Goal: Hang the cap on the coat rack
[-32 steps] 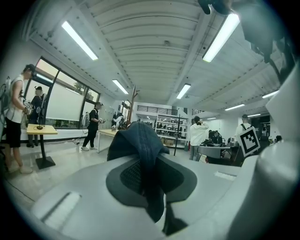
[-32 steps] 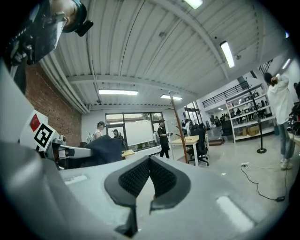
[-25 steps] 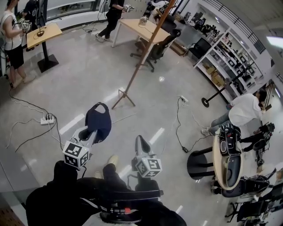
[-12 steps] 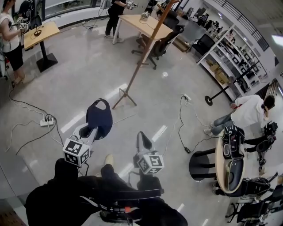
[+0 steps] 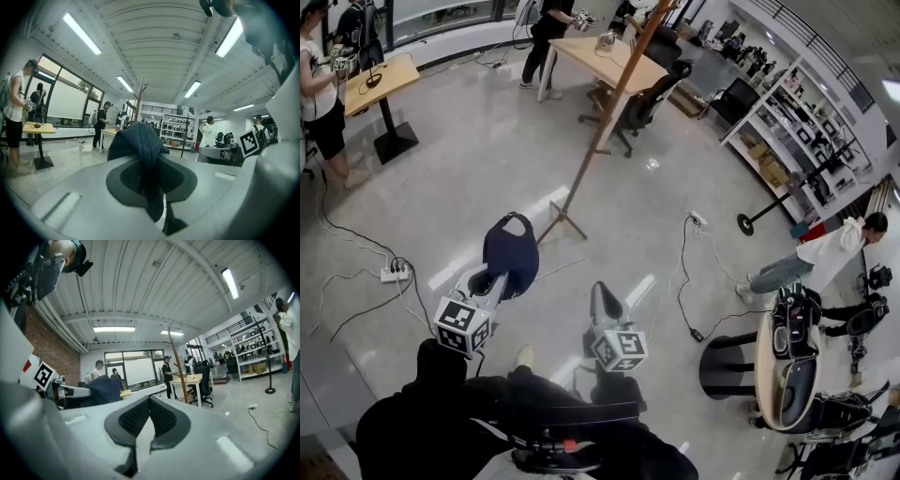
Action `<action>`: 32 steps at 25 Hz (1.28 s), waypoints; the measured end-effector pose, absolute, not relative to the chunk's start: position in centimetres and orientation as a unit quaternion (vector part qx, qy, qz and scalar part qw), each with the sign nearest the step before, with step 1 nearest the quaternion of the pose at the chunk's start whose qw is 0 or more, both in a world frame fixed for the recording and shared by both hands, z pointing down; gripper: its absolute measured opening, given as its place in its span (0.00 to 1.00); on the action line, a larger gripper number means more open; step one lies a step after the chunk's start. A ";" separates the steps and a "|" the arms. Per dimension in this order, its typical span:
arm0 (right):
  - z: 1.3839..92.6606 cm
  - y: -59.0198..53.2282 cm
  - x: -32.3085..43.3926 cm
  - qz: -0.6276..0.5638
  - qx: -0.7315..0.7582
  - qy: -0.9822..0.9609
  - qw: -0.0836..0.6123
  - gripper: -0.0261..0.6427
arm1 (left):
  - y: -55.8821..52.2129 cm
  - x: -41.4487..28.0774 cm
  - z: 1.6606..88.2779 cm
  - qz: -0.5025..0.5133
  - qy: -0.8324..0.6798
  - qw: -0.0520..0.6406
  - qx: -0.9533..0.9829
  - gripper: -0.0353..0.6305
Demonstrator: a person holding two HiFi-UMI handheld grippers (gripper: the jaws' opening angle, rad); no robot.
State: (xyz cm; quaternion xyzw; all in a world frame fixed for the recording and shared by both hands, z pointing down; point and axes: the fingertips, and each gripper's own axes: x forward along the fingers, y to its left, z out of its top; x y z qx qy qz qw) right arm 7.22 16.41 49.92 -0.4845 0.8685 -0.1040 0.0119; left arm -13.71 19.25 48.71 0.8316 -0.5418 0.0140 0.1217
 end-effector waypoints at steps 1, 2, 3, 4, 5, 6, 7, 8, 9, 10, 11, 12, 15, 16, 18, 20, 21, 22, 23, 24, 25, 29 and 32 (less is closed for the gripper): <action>49.9 15.7 7.4 -0.103 -0.484 0.869 0.013 0.04 | 18.5 -13.6 48.6 0.013 -0.543 0.121 0.831 0.11; 49.8 15.0 7.6 -0.103 -0.484 0.869 0.013 0.04 | 17.9 -13.5 48.6 0.012 -0.544 0.121 0.830 0.11; 49.8 14.4 7.8 -0.103 -0.483 0.869 0.013 0.04 | 17.3 -13.3 48.5 0.012 -0.545 0.121 0.830 0.11; 49.8 13.8 7.9 -0.103 -0.482 0.870 0.014 0.04 | 16.7 -13.3 48.5 0.012 -0.546 0.120 0.829 0.11; 49.8 13.4 8.1 -0.102 -0.481 0.870 0.014 0.04 | 16.2 -13.2 48.5 0.012 -0.548 0.119 0.828 0.11; 49.8 12.9 8.3 -0.102 -0.480 0.871 0.014 0.04 | 15.8 -13.0 48.5 0.012 -0.550 0.118 0.827 0.11; 49.9 12.6 8.6 -0.102 -0.479 0.872 0.014 0.04 | 15.4 -12.8 48.5 0.012 -0.552 0.117 0.826 0.11; 50.0 12.2 8.9 -0.102 -0.478 0.872 0.014 0.04 | 15.1 -12.6 48.5 0.011 -0.554 0.116 0.824 0.11; 50.1 11.8 9.1 -0.102 -0.477 0.873 0.015 0.04 | 14.8 -12.4 48.5 0.011 -0.556 0.115 0.823 0.11; 50.1 11.4 9.4 -0.102 -0.476 0.873 0.016 0.04 | 14.4 -12.3 48.4 0.010 -0.558 0.113 0.822 0.11; 50.1 10.9 9.5 -0.103 -0.475 0.874 0.018 0.04 | 14.1 -12.1 48.4 0.010 -0.559 0.112 0.822 0.11; 50.1 10.6 9.6 -0.104 -0.475 0.874 0.020 0.04 | 13.8 -12.0 48.3 0.012 -0.560 0.111 0.821 0.11; 50.1 10.0 9.6 -0.106 -0.472 0.875 0.025 0.04 | 13.0 -11.9 48.4 0.018 -0.562 0.112 0.819 0.11; 50.1 9.8 9.7 -0.107 -0.471 0.875 0.025 0.04 | 12.8 -11.8 48.4 0.019 -0.563 0.113 0.819 0.11; 50.3 9.4 10.0 -0.110 -0.471 0.875 0.026 0.04 | 12.3 -11.7 48.4 0.019 -0.564 0.112 0.818 0.11; 50.5 8.8 10.2 -0.113 -0.471 0.874 0.027 0.04 | 11.7 -11.5 48.3 0.017 -0.564 0.111 0.818 0.11; 50.6 8.5 10.2 -0.113 -0.471 0.874 0.027 0.04 | 11.4 -11.4 48.3 0.016 -0.563 0.110 0.819 0.11; 50.6 8.2 10.3 -0.113 -0.471 0.874 0.029 0.04 | 11.1 -11.3 48.4 0.016 -0.562 0.110 0.820 0.11; 50.6 7.8 10.3 -0.112 -0.472 0.874 0.031 0.04 | 10.7 -11.3 48.4 0.017 -0.562 0.109 0.820 0.11; 50.5 7.3 10.3 -0.111 -0.473 0.873 0.034 0.04 | 10.2 -11.4 48.5 0.019 -0.562 0.109 0.820 0.11; 50.4 6.8 10.3 -0.111 -0.474 0.873 0.036 0.04 | 9.7 -11.4 48.5 0.020 -0.562 0.109 0.820 0.11; 50.3 4.6 10.6 -0.110 -0.480 0.869 0.039 0.04 | 7.3 -11.2 48.5 0.019 -0.556 0.108 0.824 0.11; 50.4 2.5 10.9 -0.110 -0.486 0.866 0.041 0.04 | 5.2 -10.9 47.9 0.019 -0.551 0.109 0.827 0.11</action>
